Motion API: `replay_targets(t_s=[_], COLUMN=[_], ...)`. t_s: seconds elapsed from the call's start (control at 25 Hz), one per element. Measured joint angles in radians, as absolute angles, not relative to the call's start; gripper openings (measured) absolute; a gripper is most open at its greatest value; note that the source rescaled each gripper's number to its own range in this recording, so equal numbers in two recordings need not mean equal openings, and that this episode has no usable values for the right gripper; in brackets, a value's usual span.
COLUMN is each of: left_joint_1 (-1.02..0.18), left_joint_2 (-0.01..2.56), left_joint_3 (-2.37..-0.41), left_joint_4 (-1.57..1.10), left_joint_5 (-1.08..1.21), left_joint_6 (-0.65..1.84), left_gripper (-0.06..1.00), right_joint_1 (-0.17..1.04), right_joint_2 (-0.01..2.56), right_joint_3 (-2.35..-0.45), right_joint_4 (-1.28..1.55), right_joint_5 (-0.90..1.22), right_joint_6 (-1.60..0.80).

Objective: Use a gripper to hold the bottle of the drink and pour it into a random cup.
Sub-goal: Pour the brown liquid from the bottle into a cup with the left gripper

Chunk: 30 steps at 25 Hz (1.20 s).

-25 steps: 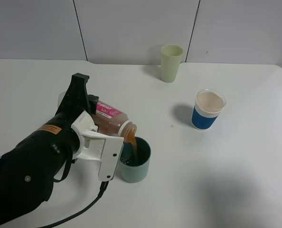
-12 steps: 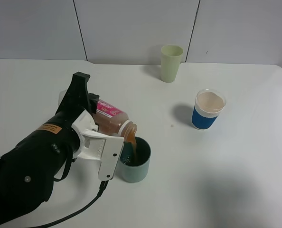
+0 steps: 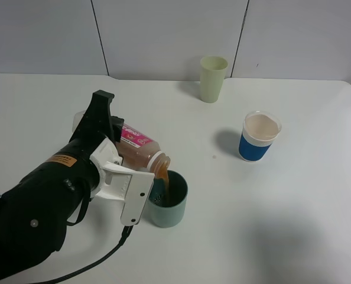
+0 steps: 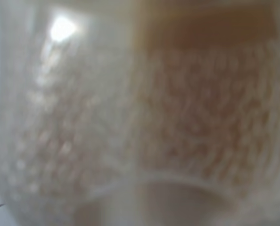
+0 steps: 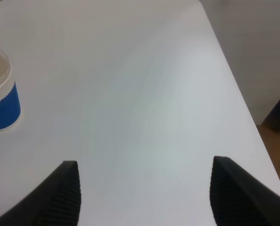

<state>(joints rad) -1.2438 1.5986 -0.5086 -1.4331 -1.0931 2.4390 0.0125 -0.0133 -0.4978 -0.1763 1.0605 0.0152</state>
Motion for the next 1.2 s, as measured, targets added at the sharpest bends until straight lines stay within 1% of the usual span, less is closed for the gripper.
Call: replay_targets(t_s=[1.2], left_joint_1=[-1.244], left_joint_2=[1.599], left_joint_3=[-0.509], left_joint_4=[-1.398], left_joint_5=[-1.112], left_joint_6=[2.528], left_gripper=[0.04], right_joint_1=[0.013], right_joint_2=[-0.013], right_joint_3=[-0.498], right_joint_4=[-0.176], right_joint_5=[1.060], right_joint_6=[0.015])
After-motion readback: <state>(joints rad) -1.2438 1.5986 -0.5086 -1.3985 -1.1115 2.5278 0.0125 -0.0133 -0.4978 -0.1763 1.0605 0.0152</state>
